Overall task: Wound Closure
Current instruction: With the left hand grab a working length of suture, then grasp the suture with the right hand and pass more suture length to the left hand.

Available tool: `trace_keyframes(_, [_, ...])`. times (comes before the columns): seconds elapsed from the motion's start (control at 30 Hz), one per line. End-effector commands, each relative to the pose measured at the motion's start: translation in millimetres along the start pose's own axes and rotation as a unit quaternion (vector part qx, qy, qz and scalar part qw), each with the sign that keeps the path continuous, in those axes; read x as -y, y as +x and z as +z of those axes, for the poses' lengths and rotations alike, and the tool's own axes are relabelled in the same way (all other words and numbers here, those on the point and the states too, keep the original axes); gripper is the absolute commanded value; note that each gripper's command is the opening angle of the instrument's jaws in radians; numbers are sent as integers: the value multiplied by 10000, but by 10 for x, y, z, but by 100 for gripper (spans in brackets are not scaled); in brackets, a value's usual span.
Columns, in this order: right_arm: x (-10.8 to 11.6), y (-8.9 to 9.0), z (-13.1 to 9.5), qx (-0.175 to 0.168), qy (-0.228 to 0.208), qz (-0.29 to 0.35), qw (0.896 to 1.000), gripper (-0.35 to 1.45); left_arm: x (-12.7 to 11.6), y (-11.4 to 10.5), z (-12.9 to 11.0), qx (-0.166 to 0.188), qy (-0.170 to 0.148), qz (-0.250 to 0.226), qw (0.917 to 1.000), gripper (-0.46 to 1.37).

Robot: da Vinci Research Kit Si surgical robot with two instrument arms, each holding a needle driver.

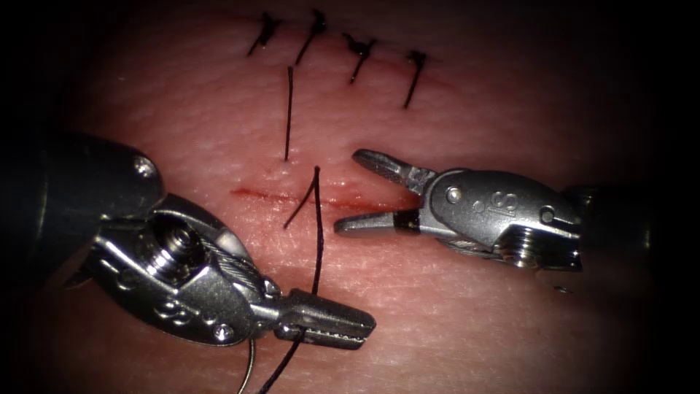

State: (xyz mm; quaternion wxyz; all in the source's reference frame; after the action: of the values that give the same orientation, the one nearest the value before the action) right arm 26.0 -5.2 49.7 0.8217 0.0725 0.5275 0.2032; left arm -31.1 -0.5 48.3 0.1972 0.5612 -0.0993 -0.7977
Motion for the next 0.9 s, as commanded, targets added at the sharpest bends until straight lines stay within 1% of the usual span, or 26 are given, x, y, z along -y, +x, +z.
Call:
trace_keyframes(0.03, [-1,3,-1,-42,80,-110,9999,117,-1,-6,-1,8,-18,1,10000,-35])
trace_keyframes(0.17, [-1,14,-3,-156,83,-393,9991,124,-7,-26,-5,23,-26,-112,9999,-35])
trace_keyframes(0.23, [-2,21,-4,-279,-2,-572,9980,126,-17,-39,-5,25,-45,-171,9998,-35])
trace_keyframes(0.27, [-2,22,-4,-310,-39,-597,9977,126,-19,-41,-5,17,-56,-185,9998,-35])
trace_keyframes(0.33, [-3,24,-2,-401,-155,-854,9954,130,-29,-49,-4,-16,-100,-223,9997,-35])
trace_keyframes(0.43, [-3,22,1,-375,-293,-1097,9928,130,-38,-61,-1,-45,-166,-279,9995,-35])
trace_keyframes(0.57, [-4,18,3,-276,-317,-1204,9918,130,-40,-73,1,-36,-174,-301,9994,-35])
trace_keyframes(0.67, [-5,11,4,-224,-297,-1264,9913,129,-38,-84,-1,-69,-171,-278,9994,-35])
trace_keyframes(0.8, [-4,6,5,-214,-290,-1288,9910,131,-37,-92,-6,-85,-89,-325,9994,-35])
trace_keyframes(0.87, [-1,5,3,-265,-230,-1418,9893,127,-36,-92,-7,-87,-89,-416,9991,-35])
trace_keyframes(0.9, [-3,7,3,-260,-232,-1521,9877,125,-36,-90,-5,-93,-94,-451,9989,-35])
